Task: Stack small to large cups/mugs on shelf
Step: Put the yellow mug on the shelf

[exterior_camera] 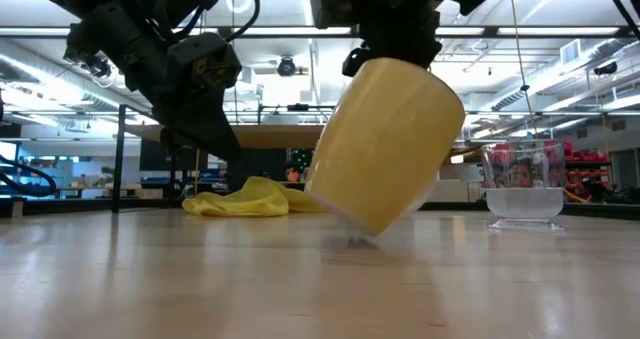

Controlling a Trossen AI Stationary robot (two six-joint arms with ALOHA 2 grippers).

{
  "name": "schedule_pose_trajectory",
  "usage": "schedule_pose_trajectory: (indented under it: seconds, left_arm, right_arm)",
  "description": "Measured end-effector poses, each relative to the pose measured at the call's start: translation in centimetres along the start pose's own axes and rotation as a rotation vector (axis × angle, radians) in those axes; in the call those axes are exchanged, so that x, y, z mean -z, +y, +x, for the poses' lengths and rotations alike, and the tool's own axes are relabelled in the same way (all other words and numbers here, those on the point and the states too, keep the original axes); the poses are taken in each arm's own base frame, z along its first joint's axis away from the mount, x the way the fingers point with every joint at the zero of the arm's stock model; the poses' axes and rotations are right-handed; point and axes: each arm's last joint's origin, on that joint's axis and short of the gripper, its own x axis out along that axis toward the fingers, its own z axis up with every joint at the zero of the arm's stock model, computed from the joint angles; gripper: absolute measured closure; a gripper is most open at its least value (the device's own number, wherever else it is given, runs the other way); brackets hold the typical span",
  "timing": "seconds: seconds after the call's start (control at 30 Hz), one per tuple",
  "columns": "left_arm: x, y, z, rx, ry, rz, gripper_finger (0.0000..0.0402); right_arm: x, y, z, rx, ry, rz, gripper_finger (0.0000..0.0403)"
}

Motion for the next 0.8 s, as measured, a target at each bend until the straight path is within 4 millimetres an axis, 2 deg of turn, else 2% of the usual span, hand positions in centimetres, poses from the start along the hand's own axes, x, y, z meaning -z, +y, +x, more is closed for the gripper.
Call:
schedule_pose_trajectory:
  seconds: [0.27, 0.43, 0.8]
  left_arm:
    - [0.0, 0.0, 0.0, -0.002, -0.002, 0.000, 0.0389]
    - [-0.1, 0.2, 0.0, -0.008, -0.005, -0.006, 0.0381]
    - [-0.5, 0.7, 0.2, -0.027, -0.014, -0.024, 0.0389]
  right_arm:
    - [0.1, 0.2, 0.0, 0.033, 0.014, -0.049, 0.0396]
    - [1.0, 0.2, -0.5, 0.109, 0.114, -0.030, 0.0396]
    - [1.1, 0.3, -0.5, 0.108, 0.123, -0.024, 0.0396]
